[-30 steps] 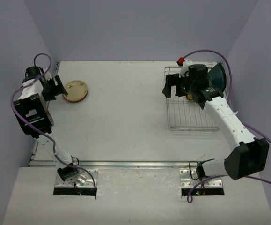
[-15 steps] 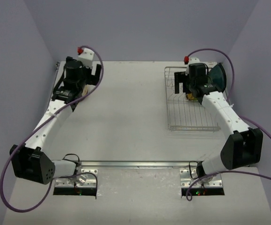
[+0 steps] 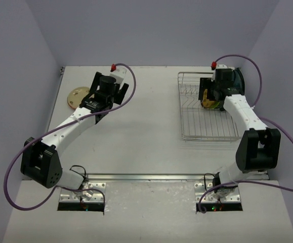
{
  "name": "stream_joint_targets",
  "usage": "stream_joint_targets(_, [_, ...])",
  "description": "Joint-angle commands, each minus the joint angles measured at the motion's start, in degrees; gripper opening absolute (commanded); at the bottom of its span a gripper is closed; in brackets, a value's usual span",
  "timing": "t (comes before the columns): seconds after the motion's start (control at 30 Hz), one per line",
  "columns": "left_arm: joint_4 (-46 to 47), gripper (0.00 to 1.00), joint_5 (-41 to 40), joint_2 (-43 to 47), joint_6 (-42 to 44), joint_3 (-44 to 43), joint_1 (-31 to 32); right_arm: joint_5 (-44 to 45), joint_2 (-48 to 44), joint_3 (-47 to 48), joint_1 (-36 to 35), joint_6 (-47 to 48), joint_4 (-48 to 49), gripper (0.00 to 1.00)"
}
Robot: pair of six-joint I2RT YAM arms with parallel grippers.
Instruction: Unload the plates from the dish rack
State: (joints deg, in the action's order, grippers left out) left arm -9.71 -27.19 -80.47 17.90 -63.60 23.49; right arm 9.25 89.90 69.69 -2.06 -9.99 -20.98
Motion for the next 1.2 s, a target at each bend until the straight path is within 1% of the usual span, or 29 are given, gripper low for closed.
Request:
stream_joint_targets(0.0, [1.26, 1.0, -1.78, 0.31, -0.59, -2.76, 0.82, -1.32, 1.21, 2.31, 0.26, 0.59, 4.04, 0.93])
stream_joint_targets(0.03, [1.01, 1.0, -1.92, 0.5, -0.59, -2.76, 0.95, -0.99, 2.24, 3.03, 0.4, 0.59, 4.11, 0.91])
stream_joint_targets(0.13, [0.84, 1.0, -2.25, 0.84, -0.5, -2.67, 1.12, 0.41, 3.61, 4.3, 0.73, 0.59, 4.11, 0.88])
stream_joint_targets(0.4, [0.84, 1.0, -2.23, 0.62, -0.7, -2.76, 1.12, 2.29, 4.8, 5.5, 1.29, 1.55, 4.11, 0.84])
stream_joint_targets(0.6, [0.82, 1.0, -2.33, 0.32, -0.76, -3.18, 1.12, 1.53, 6.18, 5.97, 1.63, 1.7, 4.73, 0.8])
stream_joint_targets(0.73, [0.83, 1.0, -2.43, 0.32, -0.76, -3.2, 1.12, 1.3, 7.59, 6.34, 3.47, 2.34, 5.17, 0.74])
stream_joint_targets(1.0, [0.75, 1.0, -2.52, 0.32, -0.6, -3.36, 1.12, 2.32, 9.65, 7.2, 4.68, 3.64, 6.8, 0.62])
stream_joint_targets(1.13, [0.75, 1.0, -2.52, 0.24, -0.68, -3.37, 1.12, 3.13, 10.37, 7.21, 5.29, 4.35, 7.44, 0.53])
stream_joint_targets(1.17, [0.75, 1.0, -2.52, 0.23, -0.68, -3.42, 1.12, 3.35, 10.43, 7.26, 5.36, 4.52, 7.6, 0.48])
